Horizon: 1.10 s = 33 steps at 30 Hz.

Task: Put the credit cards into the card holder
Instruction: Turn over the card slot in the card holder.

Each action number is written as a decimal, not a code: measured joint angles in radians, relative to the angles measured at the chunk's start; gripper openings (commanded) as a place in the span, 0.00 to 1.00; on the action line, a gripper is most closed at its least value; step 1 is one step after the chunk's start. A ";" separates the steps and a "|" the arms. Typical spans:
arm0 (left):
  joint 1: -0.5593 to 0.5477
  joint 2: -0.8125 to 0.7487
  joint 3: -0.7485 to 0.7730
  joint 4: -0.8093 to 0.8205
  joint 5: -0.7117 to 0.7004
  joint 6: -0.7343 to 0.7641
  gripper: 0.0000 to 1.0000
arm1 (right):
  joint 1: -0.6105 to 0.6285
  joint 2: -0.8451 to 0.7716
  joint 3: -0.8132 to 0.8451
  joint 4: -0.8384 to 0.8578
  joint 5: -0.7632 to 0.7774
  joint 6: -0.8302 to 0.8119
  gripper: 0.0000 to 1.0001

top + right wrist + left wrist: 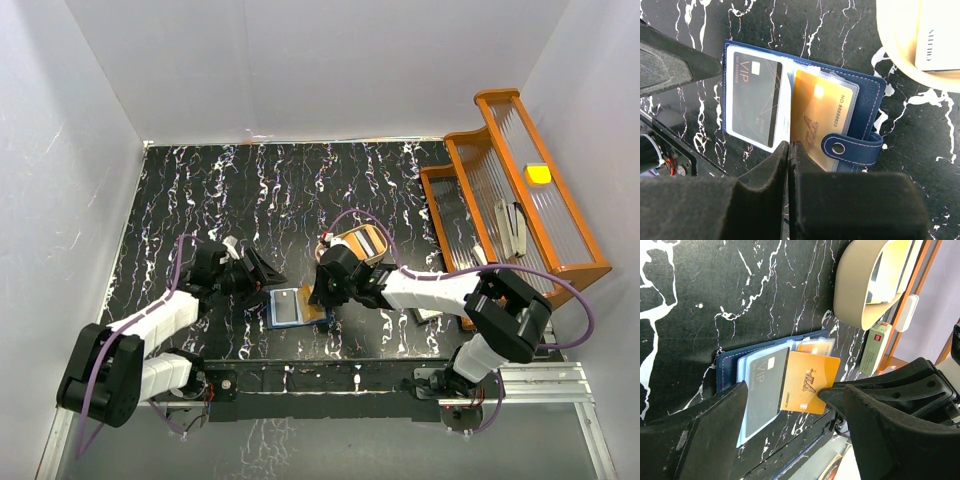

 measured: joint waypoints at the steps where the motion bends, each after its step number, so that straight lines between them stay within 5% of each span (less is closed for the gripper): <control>1: 0.000 0.004 0.000 0.001 0.002 0.000 0.76 | 0.000 0.000 -0.002 0.001 0.002 0.000 0.00; 22: 0.002 0.093 -0.028 0.116 0.058 -0.020 0.76 | 0.000 0.013 -0.002 0.019 0.002 0.001 0.00; 33: 0.002 0.022 -0.018 0.014 0.030 0.007 0.76 | 0.001 0.008 0.038 -0.043 0.005 0.001 0.00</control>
